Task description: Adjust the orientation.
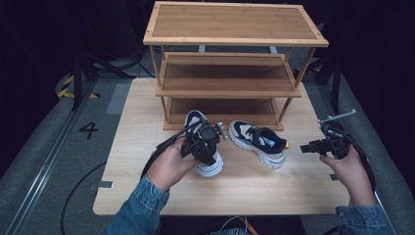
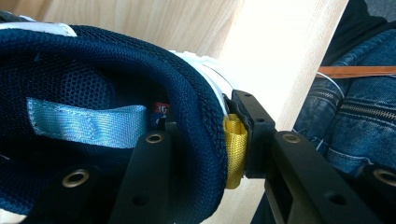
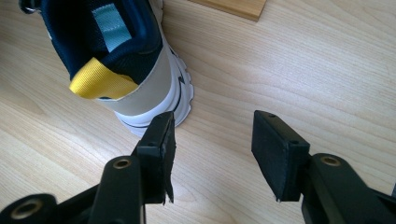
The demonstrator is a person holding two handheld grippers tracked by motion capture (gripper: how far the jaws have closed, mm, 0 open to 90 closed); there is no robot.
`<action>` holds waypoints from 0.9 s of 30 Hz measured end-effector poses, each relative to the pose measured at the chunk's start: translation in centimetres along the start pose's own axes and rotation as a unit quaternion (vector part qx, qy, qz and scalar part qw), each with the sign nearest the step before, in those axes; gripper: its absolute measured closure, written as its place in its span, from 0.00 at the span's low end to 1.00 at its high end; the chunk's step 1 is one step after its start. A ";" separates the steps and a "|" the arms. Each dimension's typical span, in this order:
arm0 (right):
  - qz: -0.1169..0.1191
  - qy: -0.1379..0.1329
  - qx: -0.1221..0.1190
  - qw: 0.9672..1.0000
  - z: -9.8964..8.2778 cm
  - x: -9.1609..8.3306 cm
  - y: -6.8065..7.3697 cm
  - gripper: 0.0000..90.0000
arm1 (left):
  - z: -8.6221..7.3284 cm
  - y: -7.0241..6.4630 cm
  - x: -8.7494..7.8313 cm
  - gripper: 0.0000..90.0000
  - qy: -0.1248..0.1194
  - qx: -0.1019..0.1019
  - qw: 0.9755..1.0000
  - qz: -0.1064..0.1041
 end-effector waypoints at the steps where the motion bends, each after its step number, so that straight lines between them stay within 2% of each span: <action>1: 0.000 0.000 0.002 1.000 -0.1 0.0 0.0 0.56 | 0.2 0.0 -0.3 0.78 0.000 0.003 1.000 0.004; 10: -0.001 0.001 0.005 1.000 -0.4 -0.1 -0.2 0.56 | 1.5 -0.2 -3.0 0.78 -0.007 0.020 0.999 0.026; 15: -0.005 -0.001 0.005 1.000 -0.5 -0.3 -0.3 0.55 | 2.1 0.1 -4.2 0.78 -0.010 0.017 1.000 0.015; 21: -0.004 0.000 0.008 1.000 -0.6 -0.2 -0.4 0.55 | 2.4 -0.1 -4.9 0.76 -0.005 0.016 1.000 0.015; 27: -0.003 0.002 0.008 1.000 -0.6 -0.1 -0.4 0.55 | 2.6 -1.3 -6.1 0.76 -0.003 0.027 1.000 0.011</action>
Point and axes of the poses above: each handheld gripper's, and its own axes: x roughly forward along the jaws, z roughly out of its top, y roughly to its left, the point moved 2 cm from there along x, roughly forward along the jaws, and after that the axes turned 4 degrees about x, right-handed, at the moved point
